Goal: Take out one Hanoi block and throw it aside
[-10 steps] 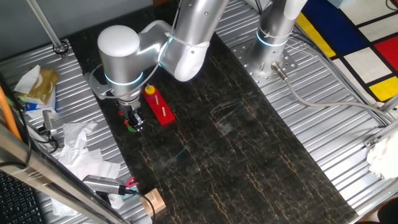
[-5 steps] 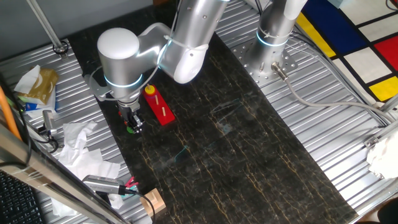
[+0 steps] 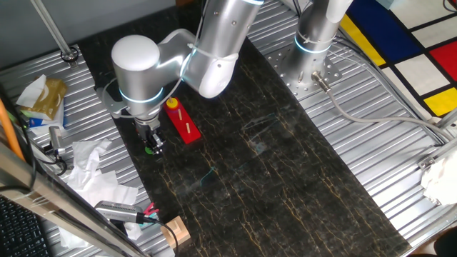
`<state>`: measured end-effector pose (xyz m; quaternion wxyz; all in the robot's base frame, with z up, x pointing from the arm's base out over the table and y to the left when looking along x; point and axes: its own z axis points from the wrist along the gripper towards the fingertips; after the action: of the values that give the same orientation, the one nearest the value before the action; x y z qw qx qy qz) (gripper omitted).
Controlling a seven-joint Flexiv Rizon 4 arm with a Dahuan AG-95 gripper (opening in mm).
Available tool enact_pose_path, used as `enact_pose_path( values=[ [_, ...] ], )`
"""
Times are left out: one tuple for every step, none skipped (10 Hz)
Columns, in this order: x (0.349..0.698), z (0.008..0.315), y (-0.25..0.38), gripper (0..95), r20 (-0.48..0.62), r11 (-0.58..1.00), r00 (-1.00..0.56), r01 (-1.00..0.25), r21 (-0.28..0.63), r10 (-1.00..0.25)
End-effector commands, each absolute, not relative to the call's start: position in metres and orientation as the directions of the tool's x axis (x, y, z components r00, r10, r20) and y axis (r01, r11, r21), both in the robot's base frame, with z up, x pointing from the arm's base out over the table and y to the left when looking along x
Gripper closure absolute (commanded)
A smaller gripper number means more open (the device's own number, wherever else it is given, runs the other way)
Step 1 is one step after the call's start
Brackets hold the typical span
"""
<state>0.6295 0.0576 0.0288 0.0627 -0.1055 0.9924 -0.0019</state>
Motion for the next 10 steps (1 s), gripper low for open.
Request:
enact_pose_path(
  values=[
    [0.6304,0.027,0.0578,95.0,-0.128,0.979,-0.97,-0.205,-0.018,-0.206],
    [0.6304,0.0262,0.0582,95.0,-0.128,0.979,-0.971,-0.203,-0.018,-0.204],
    [0.6302,0.0255,0.059,95.0,-0.128,0.98,-0.971,-0.2,-0.018,-0.2],
    [0.6299,0.0251,0.06,95.0,-0.127,0.981,-0.973,-0.194,-0.018,-0.195],
    [0.6296,0.0248,0.0609,95.0,-0.127,0.981,-0.973,-0.193,-0.018,-0.194],
    [0.6295,0.0247,0.0613,95.0,-0.127,0.981,-0.973,-0.193,-0.019,-0.193],
    [0.6295,0.0245,0.0615,95.0,-0.127,0.981,-0.973,-0.193,-0.02,-0.194],
    [0.6294,0.0244,0.0615,95.0,-0.127,0.981,-0.973,-0.193,-0.02,-0.194],
    [0.6294,0.0243,0.0615,95.0,-0.129,0.981,-0.972,-0.193,-0.02,-0.194],
    [0.6292,0.0241,0.0613,95.0,-0.13,0.981,-0.973,-0.192,-0.019,-0.193]
  ],
)
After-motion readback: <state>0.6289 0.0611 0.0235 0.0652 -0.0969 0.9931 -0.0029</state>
